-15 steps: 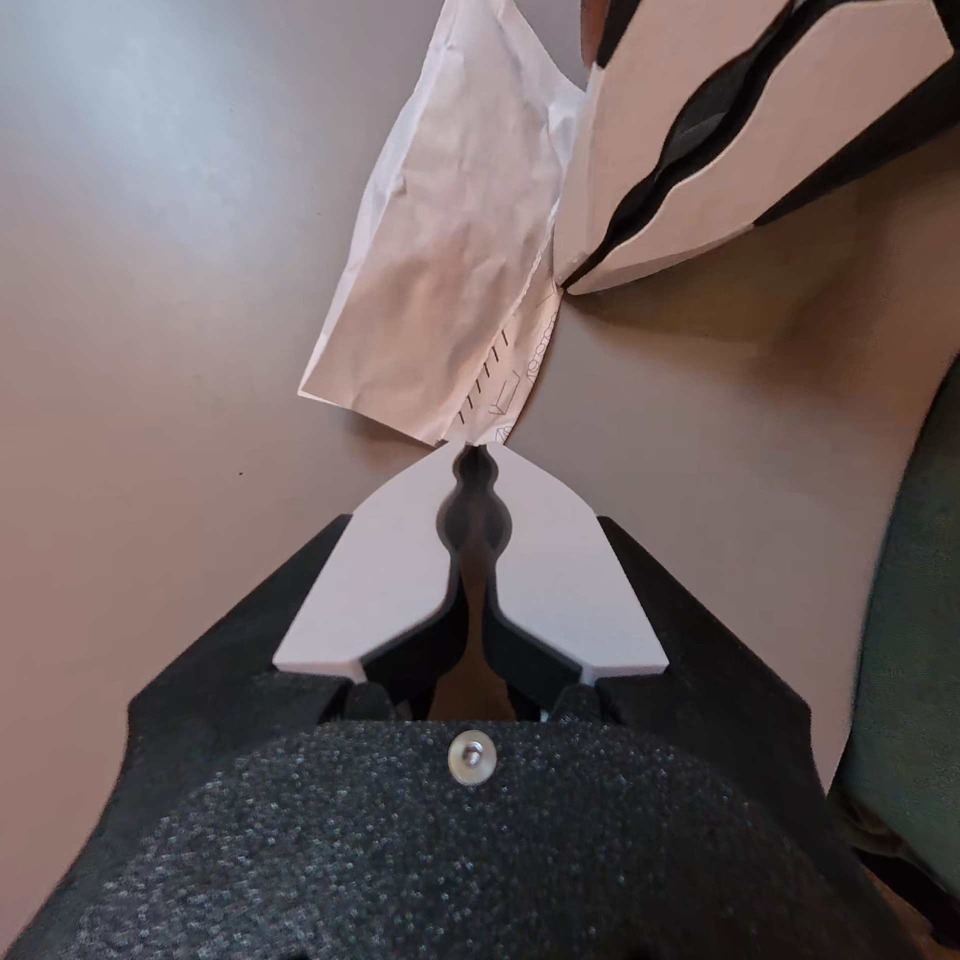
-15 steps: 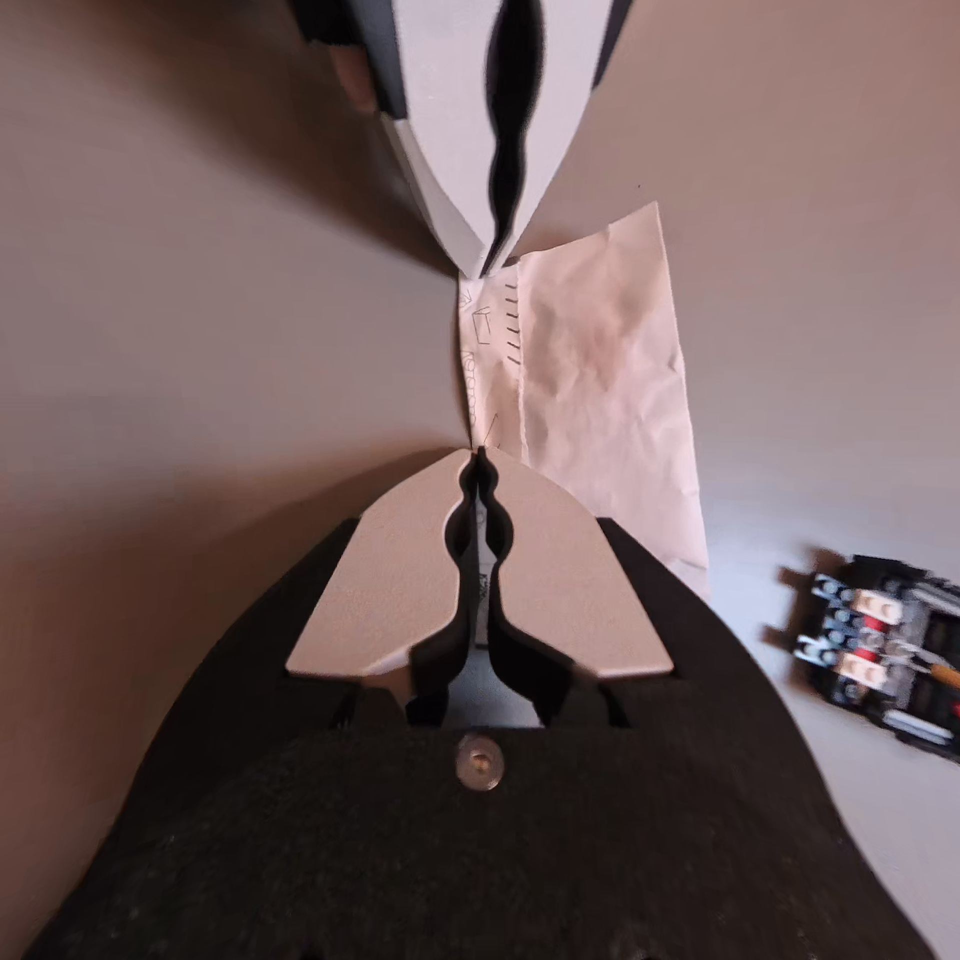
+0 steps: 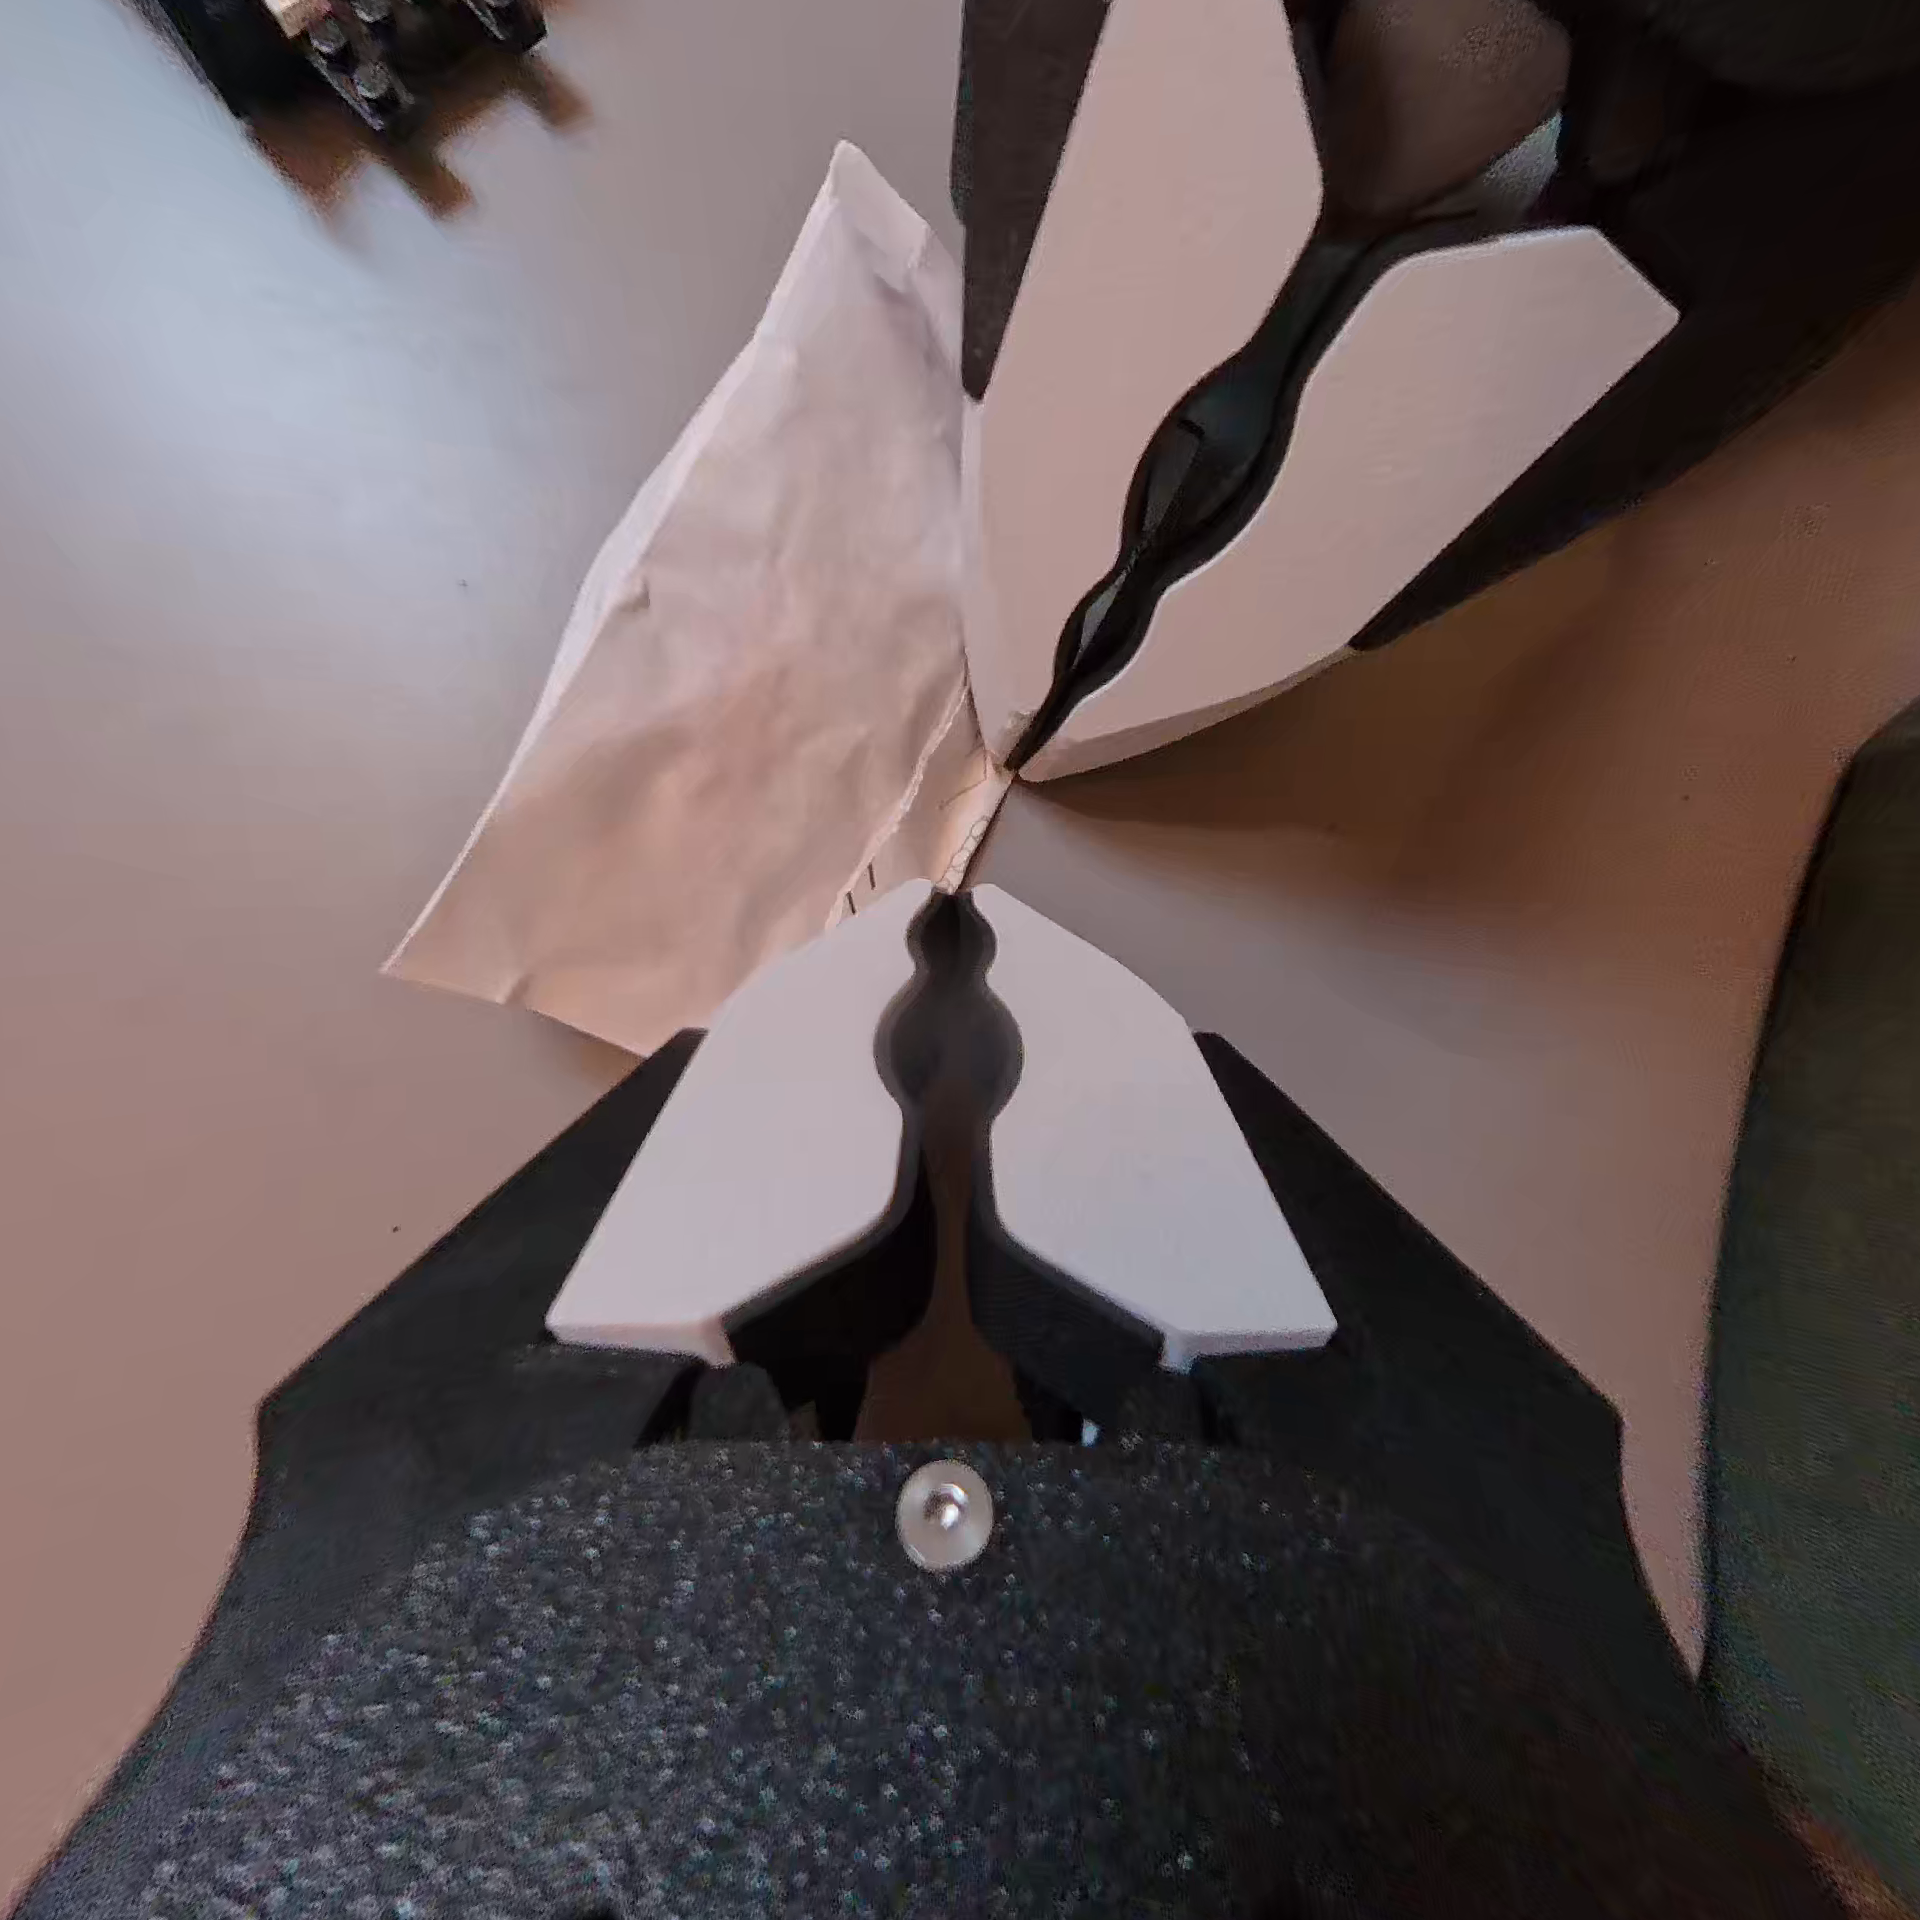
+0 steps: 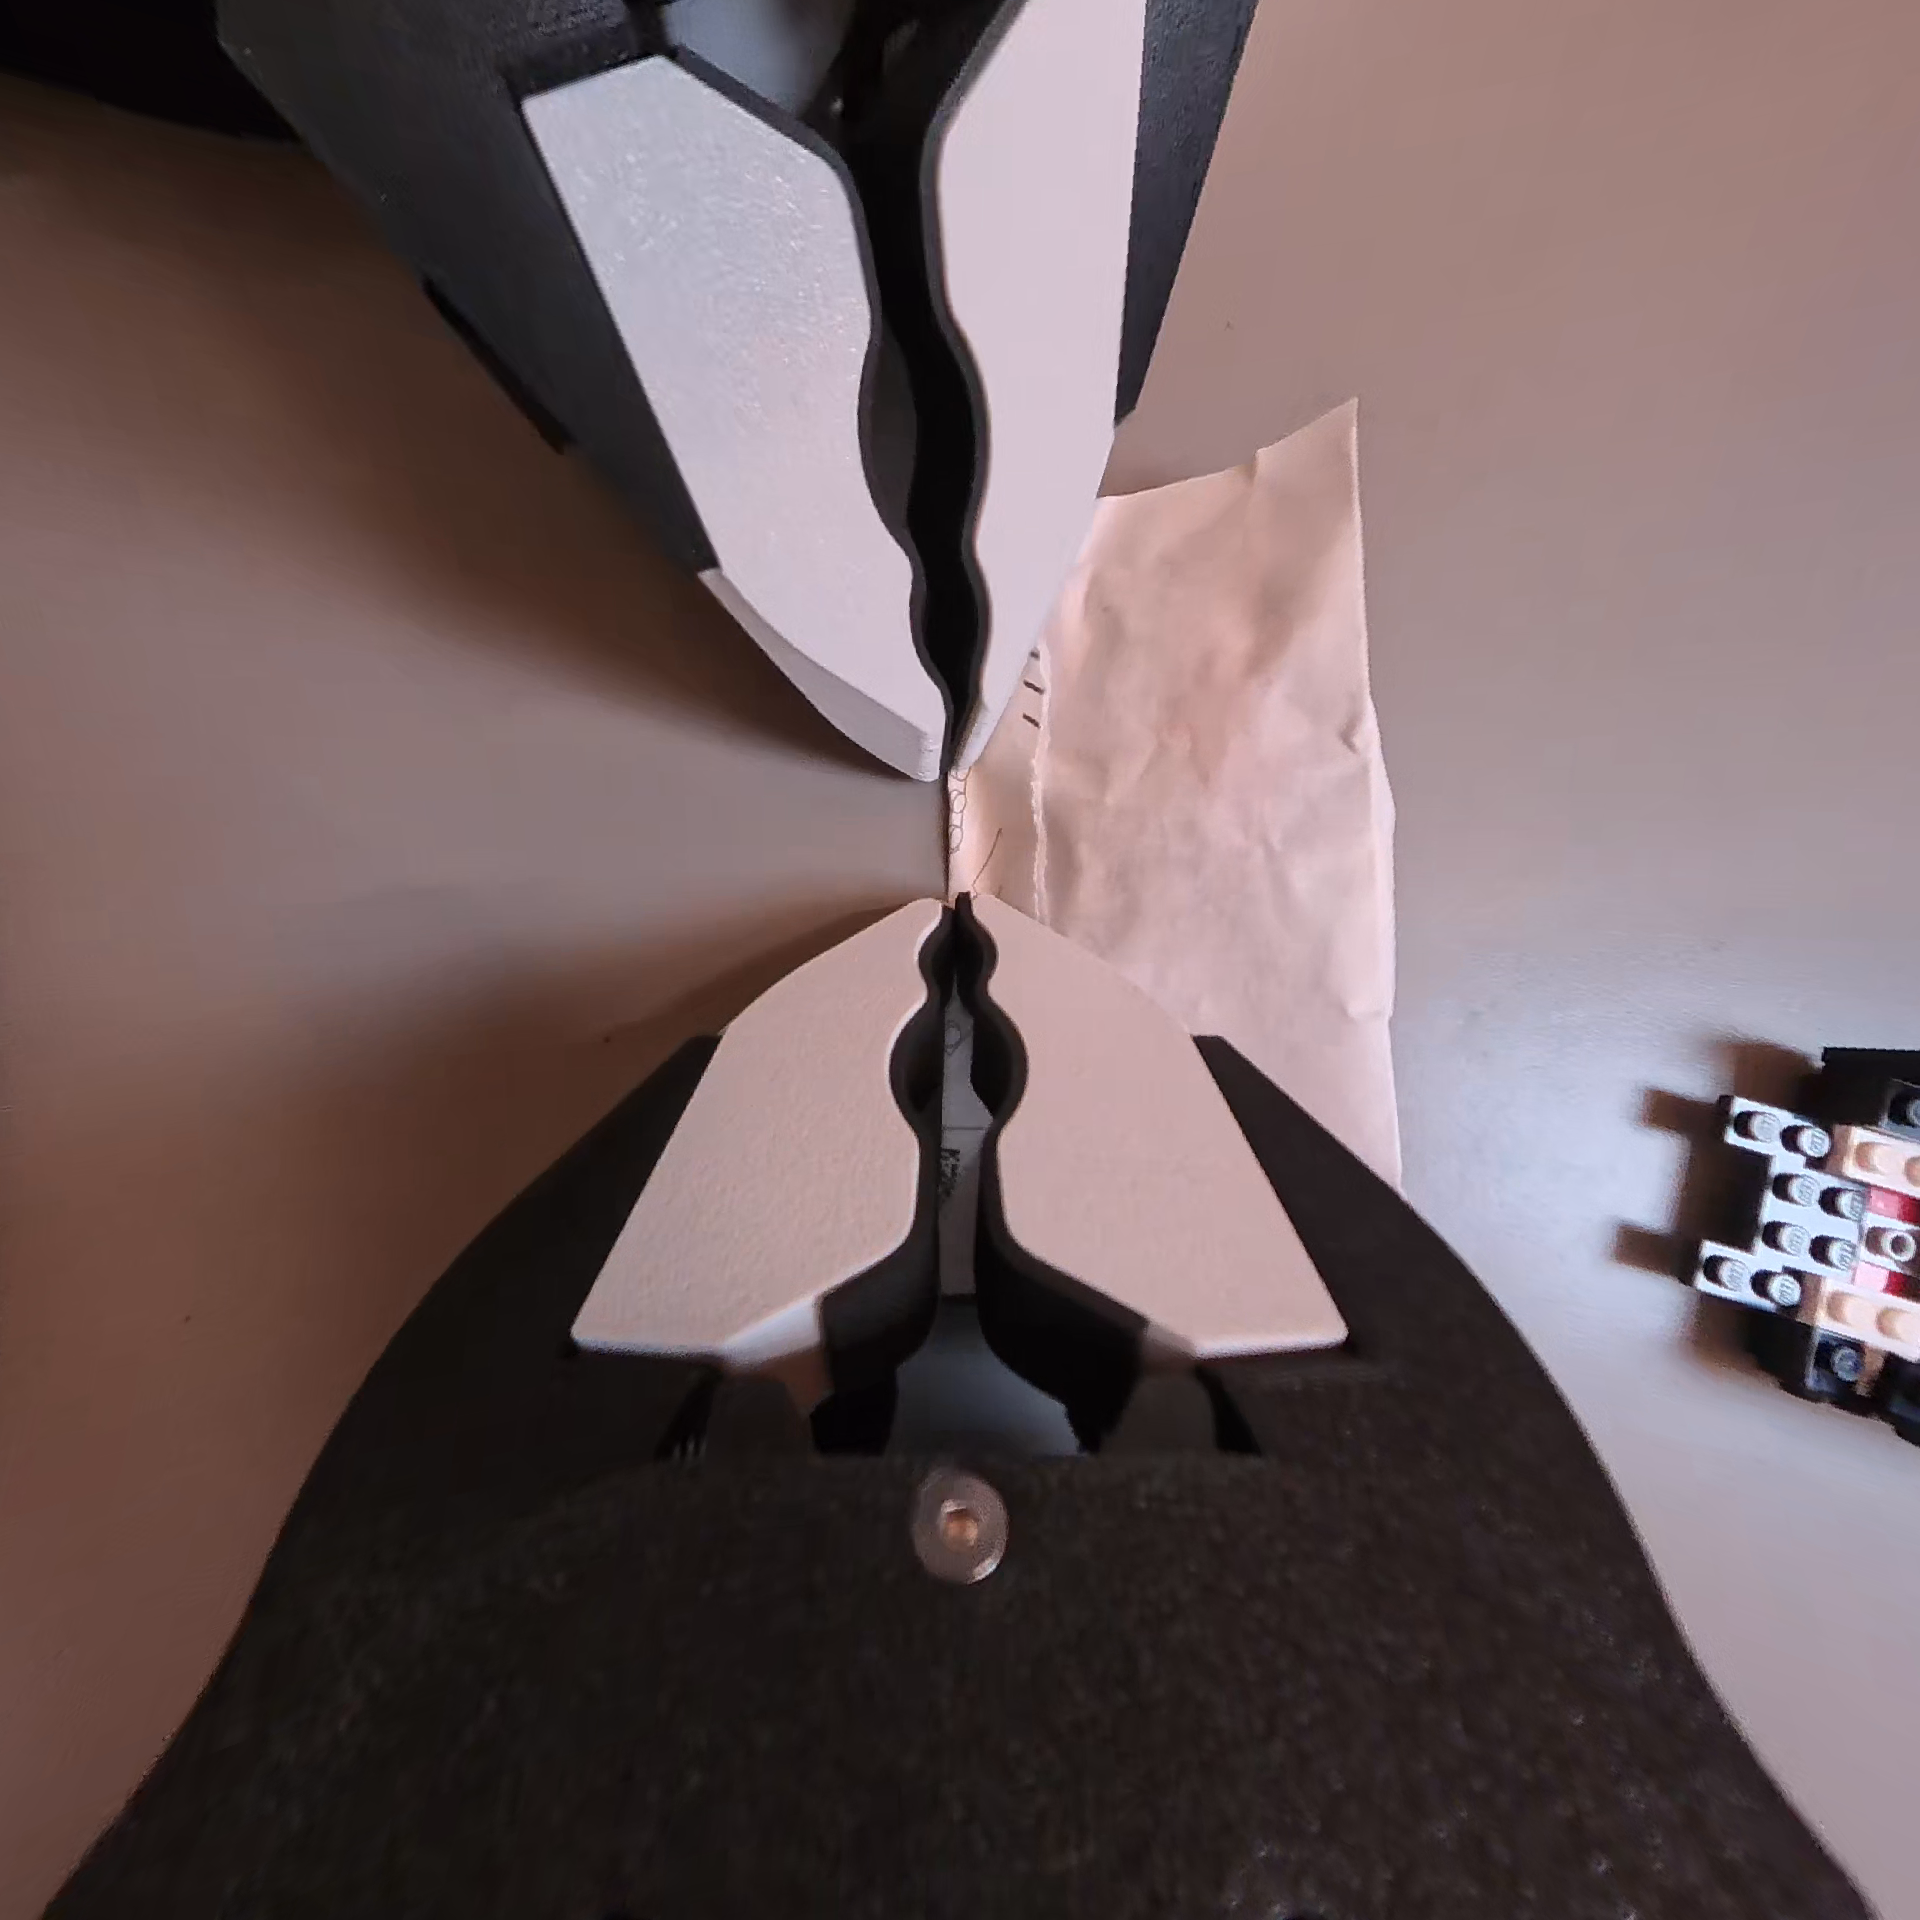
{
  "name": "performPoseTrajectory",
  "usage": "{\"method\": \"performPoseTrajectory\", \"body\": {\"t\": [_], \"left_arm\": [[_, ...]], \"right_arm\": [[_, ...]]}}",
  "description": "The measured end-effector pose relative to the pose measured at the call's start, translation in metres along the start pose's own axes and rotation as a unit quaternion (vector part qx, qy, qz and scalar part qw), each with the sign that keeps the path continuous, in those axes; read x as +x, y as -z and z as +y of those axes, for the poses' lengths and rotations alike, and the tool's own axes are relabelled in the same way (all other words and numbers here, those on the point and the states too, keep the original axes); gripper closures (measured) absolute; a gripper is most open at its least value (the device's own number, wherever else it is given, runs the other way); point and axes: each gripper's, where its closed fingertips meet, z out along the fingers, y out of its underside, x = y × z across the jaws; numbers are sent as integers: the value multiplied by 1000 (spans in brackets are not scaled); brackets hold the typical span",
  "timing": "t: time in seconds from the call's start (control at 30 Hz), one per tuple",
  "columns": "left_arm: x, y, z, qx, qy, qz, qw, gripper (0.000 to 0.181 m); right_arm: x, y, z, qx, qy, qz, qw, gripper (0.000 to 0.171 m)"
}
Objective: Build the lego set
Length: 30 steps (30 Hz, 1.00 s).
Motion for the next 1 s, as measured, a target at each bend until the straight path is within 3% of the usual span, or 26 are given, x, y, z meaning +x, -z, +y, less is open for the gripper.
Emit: {"method": "performPoseTrajectory", "body": {"t": [0.23, 0.3, 0.4, 0.73, 1.0], "left_arm": [[4, 1, -2, -26, -20, 20, 999, 181], [15, 7, -23, 35, 3, 65, 997, 181], [1, -4, -11, -10, -15, 30, 999, 181], [0, -6, -8, 1, -4, 40, 999, 179], [0, -6, -8, -1, -10, 33, 999, 177]], "right_arm": [[1, 1, 0, -3, -20, 1, 1000, 171], [1, 1, 1, -3, -19, 1, 1000, 171], [1, 0, 0, -1, -21, -1, 1000, 171], [1, 3, 3, 3, -31, 5, 999, 171], [11, 24, 29, 7, -80, 17, 997, 171]]}}
